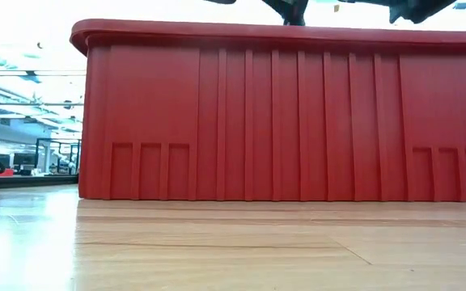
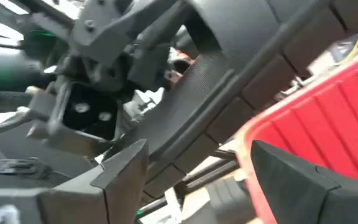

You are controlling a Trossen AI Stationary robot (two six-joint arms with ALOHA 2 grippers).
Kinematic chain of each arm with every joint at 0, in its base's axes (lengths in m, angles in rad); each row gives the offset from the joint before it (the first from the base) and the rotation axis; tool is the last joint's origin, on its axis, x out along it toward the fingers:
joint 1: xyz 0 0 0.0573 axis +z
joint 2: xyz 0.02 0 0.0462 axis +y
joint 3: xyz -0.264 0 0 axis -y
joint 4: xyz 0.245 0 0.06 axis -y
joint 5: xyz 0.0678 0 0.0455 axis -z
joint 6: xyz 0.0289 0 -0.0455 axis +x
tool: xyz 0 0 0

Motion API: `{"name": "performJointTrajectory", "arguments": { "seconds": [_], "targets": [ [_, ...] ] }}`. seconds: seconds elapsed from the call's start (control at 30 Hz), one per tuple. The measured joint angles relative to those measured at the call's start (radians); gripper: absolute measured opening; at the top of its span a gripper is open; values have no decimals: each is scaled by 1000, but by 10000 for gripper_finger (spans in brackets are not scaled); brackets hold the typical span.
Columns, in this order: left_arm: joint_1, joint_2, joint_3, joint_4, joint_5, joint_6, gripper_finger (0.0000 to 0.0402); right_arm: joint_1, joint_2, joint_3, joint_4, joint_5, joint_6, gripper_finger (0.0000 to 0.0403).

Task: Pick and place slides into bin
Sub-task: Put the right black slide into the bin

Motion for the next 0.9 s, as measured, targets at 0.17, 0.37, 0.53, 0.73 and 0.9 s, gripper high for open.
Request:
{"name": "performJointTrajectory", "arguments": {
  "seconds": [0.17,0.37,0.53,0.73,0.9],
  "targets": [
    [-7,-1,0,6,-5,0,4,16,-2,0,23,3,-1,274],
    [3,-1,1,27,-3,8,3,33,8,0,69,38,-4,268],
    [13,-1,1,37,4,10,2,33,28,0,97,58,-14,260],
    [15,-1,1,67,7,27,4,33,63,24,125,57,-29,250],
    [13,-2,1,74,11,34,5,33,89,52,118,57,-36,225]
  ]
}}
